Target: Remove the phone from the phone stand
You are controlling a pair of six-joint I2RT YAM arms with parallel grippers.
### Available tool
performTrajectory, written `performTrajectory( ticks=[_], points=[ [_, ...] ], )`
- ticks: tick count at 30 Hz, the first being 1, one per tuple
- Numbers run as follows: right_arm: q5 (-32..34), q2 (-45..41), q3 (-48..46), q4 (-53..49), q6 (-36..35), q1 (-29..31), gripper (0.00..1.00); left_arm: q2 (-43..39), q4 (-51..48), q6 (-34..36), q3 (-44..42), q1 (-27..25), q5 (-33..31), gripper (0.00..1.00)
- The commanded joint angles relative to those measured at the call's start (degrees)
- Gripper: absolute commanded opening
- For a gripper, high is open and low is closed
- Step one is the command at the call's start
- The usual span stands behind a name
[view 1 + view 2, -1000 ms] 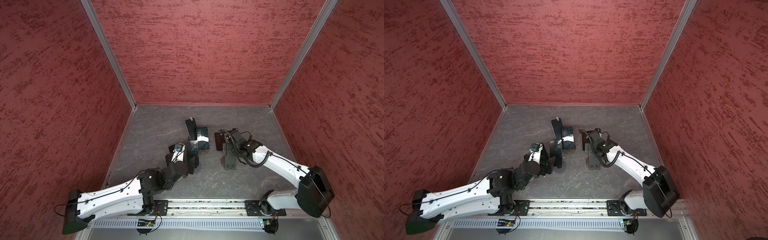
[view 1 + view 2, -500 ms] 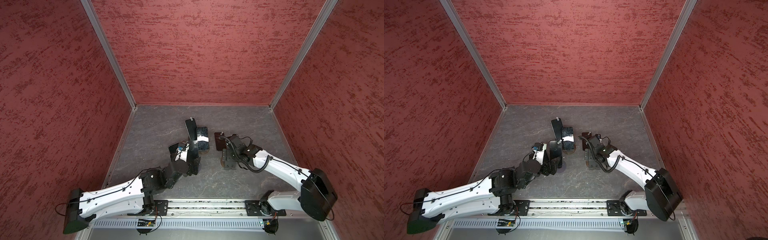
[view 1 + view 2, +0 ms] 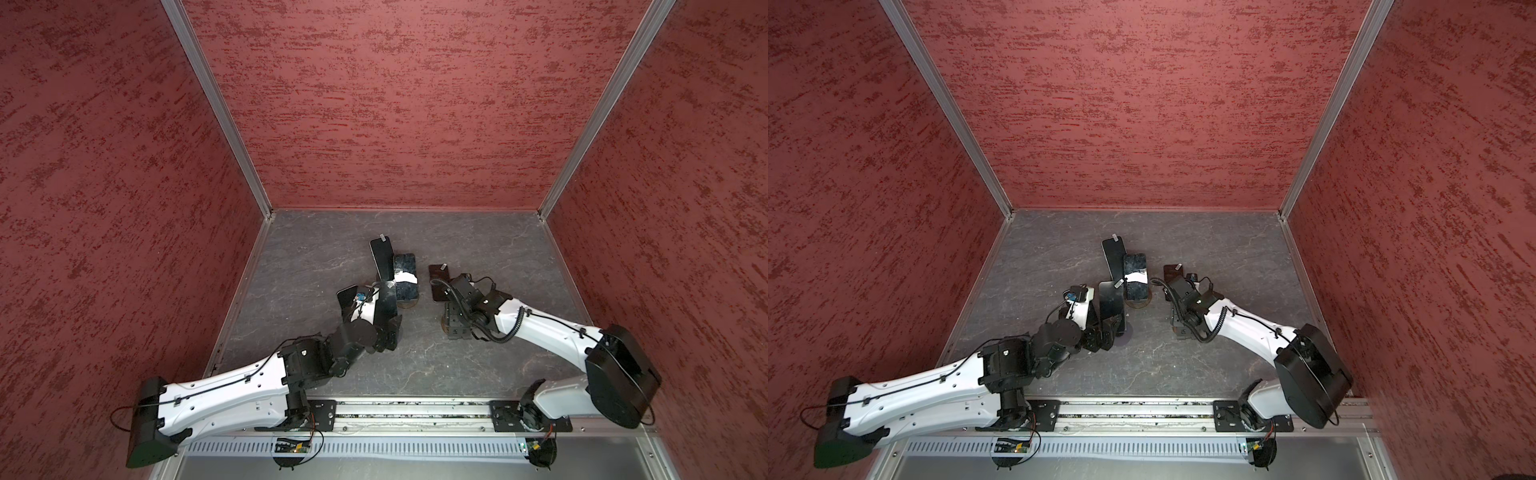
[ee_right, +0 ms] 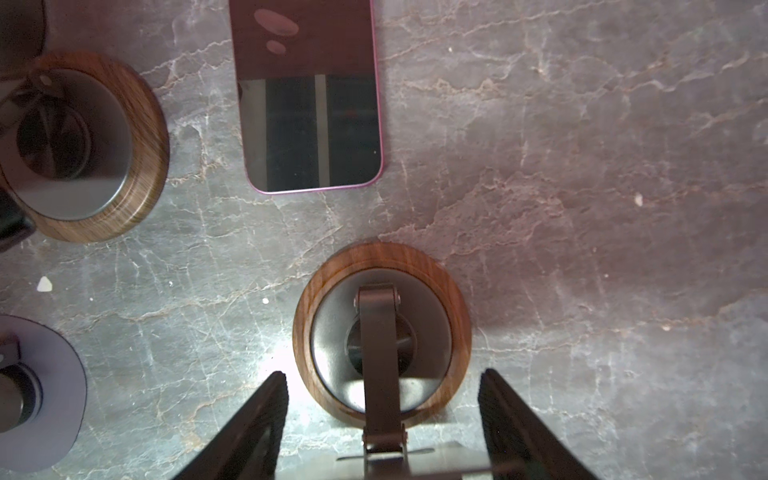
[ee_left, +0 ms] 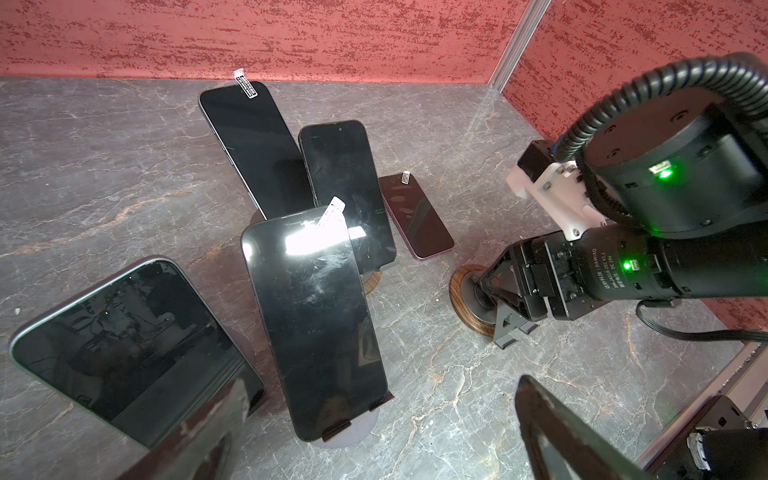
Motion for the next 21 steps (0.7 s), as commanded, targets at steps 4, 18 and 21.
performTrajectory(
  ticks=[4, 18, 21],
  points=[
    [5.53, -0.35, 1.15, -0.49, 0.92, 0.31, 0.66, 0.44, -0.14, 0.01, 0.69, 0.40, -0.21, 1.00],
    [10.90, -1.02, 6.18, -4.97, -8.86, -6.37, 0.67, 0.60, -0.74, -0.44, 0.30, 0.40, -1.26, 1.00],
    [9.06, -0.58, 6.78, -3.16, -11.89, -10.25, 0.68, 1.03, -1.29, -0.43, 0.67, 0.49, -1.88, 1.00]
  ],
)
